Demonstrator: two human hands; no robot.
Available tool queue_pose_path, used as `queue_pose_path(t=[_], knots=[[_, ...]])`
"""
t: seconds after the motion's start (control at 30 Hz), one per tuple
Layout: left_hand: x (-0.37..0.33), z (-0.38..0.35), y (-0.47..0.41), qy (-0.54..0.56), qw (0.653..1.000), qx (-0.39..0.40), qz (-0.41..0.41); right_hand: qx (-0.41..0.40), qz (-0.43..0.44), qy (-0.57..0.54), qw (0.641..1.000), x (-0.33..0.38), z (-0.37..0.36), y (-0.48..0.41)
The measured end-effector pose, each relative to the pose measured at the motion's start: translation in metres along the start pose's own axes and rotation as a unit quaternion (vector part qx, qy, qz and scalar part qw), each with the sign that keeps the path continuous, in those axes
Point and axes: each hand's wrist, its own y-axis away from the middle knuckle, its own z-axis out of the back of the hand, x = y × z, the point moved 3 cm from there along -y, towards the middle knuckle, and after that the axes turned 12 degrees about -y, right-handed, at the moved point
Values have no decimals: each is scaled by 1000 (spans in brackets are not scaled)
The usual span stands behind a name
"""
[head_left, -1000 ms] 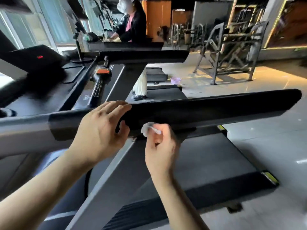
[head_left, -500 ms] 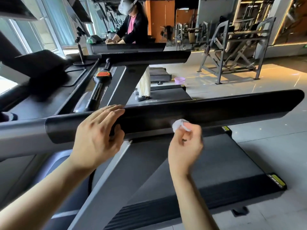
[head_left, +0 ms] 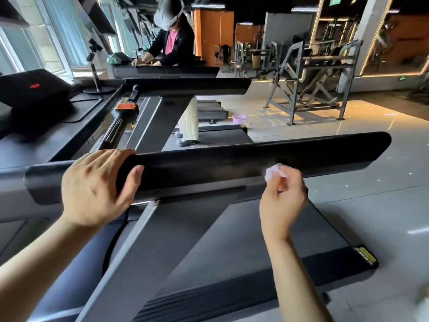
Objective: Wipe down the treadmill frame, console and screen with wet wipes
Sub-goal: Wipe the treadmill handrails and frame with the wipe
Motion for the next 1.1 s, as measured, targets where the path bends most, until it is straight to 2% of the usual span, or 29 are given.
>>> queue_pose_path(t=[0.1,0.17,0.27,0.37,0.43,0.5,0.63,0.7,0.77,0.83,0.9,1.03,1.1], knots=[[0,-2,1,-4,1000,-12,-4,-61,-38,-27,997,3,-9,-5],[1,-3,1,-9,1000,-18,-7,-48,-39,-60,996,21,-28,15],[2,-5,2,-9,1000,-14,-20,70,38,-63,995,53,-60,60],[4,-4,3,-12,999,-18,-48,229,113,-89,963,72,-77,81],[4,-4,3,-20,998,-23,-58,256,132,-73,955,69,-71,71],[5,-5,4,-23,998,-21,-62,212,105,-57,970,51,-54,52],[5,-7,5,-9,997,-23,-68,33,4,-31,999,18,-22,15],[6,-7,4,-6,997,-29,-67,-2,-6,-48,999,18,-24,16],[4,-7,5,-8,997,-31,-64,-4,9,-53,999,26,-36,28],[4,-6,5,-6,998,-30,-62,28,35,-44,998,40,-53,47],[4,-6,5,-4,998,-28,-59,94,85,-42,991,58,-71,68],[4,-6,4,-11,998,-26,-57,239,218,-57,944,85,-94,97],[2,-6,4,-15,998,-30,-60,277,266,-30,923,86,-94,96]])
